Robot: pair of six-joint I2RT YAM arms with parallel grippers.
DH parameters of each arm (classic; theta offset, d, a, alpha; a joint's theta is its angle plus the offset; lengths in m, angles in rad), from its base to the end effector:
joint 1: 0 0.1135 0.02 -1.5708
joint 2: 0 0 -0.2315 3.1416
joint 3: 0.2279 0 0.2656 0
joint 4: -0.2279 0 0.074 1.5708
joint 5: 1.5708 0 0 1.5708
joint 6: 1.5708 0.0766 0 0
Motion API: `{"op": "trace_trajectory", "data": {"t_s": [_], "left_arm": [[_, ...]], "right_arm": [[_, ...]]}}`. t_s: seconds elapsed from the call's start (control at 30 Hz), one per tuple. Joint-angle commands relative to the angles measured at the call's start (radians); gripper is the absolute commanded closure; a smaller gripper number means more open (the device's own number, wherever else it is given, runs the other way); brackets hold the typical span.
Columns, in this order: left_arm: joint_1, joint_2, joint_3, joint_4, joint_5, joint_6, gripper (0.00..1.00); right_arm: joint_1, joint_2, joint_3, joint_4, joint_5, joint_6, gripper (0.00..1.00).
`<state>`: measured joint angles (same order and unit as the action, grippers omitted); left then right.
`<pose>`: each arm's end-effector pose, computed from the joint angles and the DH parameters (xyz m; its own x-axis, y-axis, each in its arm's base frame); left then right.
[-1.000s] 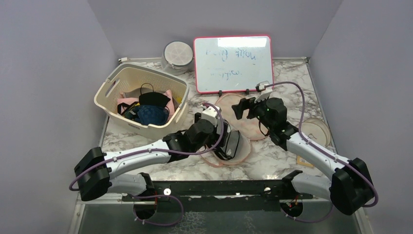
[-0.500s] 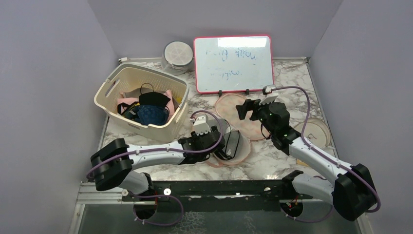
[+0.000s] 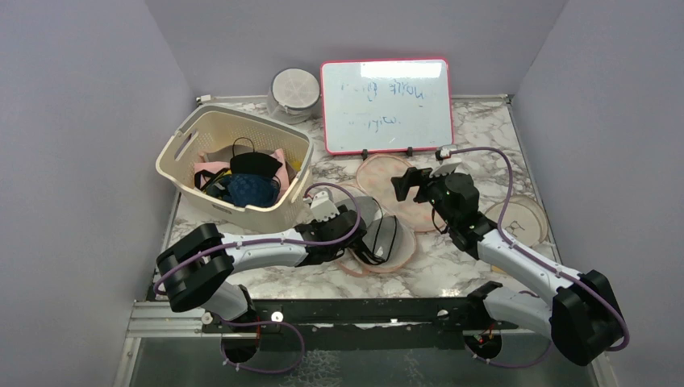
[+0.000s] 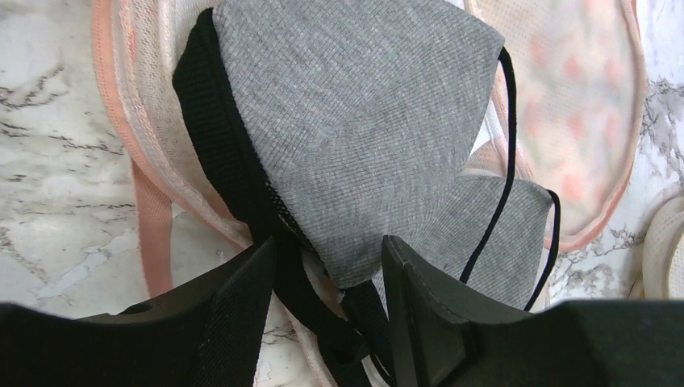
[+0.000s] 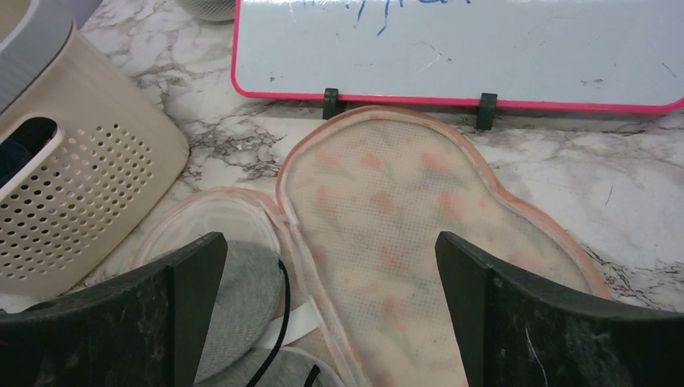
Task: Unzip the laundry bag and remove the bra
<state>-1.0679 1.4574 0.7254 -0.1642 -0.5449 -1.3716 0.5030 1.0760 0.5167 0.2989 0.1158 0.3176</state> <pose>0.1859 -0.2556 0.1063 -0.6560 -0.5467 -0.5204 -0.2515 0.8084 -0.5321 0.2726 0.1399 0.1922 -0.3333 0.1707 -0.9272 -0.2915 0.9166 0.2735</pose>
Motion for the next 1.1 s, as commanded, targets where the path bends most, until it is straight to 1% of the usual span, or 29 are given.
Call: {"op": "trace_trajectory", "data": {"t_s": [0.0, 0.2, 0.27, 0.37, 0.4, 0.63, 0.67, 0.73, 0.8, 0.83, 0.93, 1.07], "left_arm": [[0.011, 0.028, -0.026, 0.089, 0.048, -0.04, 0.56], [0.018, 0.045, -0.034, 0.142, 0.047, -0.028, 0.56], [0.023, 0.052, -0.038, 0.152, 0.049, -0.026, 0.6], [0.029, 0.055, -0.043, 0.155, 0.049, -0.027, 0.72], [0.03, 0.055, -0.046, 0.157, 0.051, -0.027, 0.74], [0.045, 0.057, -0.058, 0.181, 0.07, -0.014, 0.75], [0.046, 0.056, -0.057, 0.184, 0.073, -0.009, 0.79], [0.048, 0.05, -0.049, 0.184, 0.074, 0.014, 0.9], [0.048, 0.041, -0.036, 0.17, 0.072, 0.036, 0.98], [0.048, 0.035, -0.027, 0.162, 0.071, 0.048, 1.0], [0.048, -0.011, -0.012, 0.175, 0.073, 0.114, 1.0], [0.049, -0.093, -0.005, 0.222, 0.076, 0.246, 1.0]], "right_arm": [[0.003, -0.008, -0.001, 0.044, 0.02, 0.011, 0.01], [0.003, 0.011, -0.006, 0.057, 0.012, 0.012, 0.01], [0.003, 0.017, -0.001, 0.053, 0.007, 0.012, 0.01], [0.003, 0.02, -0.002, 0.059, 0.005, 0.012, 0.01], [0.003, 0.021, -0.002, 0.059, 0.005, 0.013, 0.01], [0.002, 0.03, -0.003, 0.064, 0.001, 0.014, 0.01], [0.003, 0.031, -0.003, 0.064, 0.001, 0.014, 0.01], [0.003, 0.033, -0.003, 0.064, 0.001, 0.014, 0.01], [0.003, 0.033, -0.003, 0.065, 0.0, 0.014, 0.01], [0.003, 0.033, -0.003, 0.065, 0.0, 0.014, 0.01], [0.003, 0.033, -0.006, 0.068, 0.001, 0.015, 0.01], [0.003, 0.029, -0.011, 0.069, 0.011, 0.018, 0.01]]}}
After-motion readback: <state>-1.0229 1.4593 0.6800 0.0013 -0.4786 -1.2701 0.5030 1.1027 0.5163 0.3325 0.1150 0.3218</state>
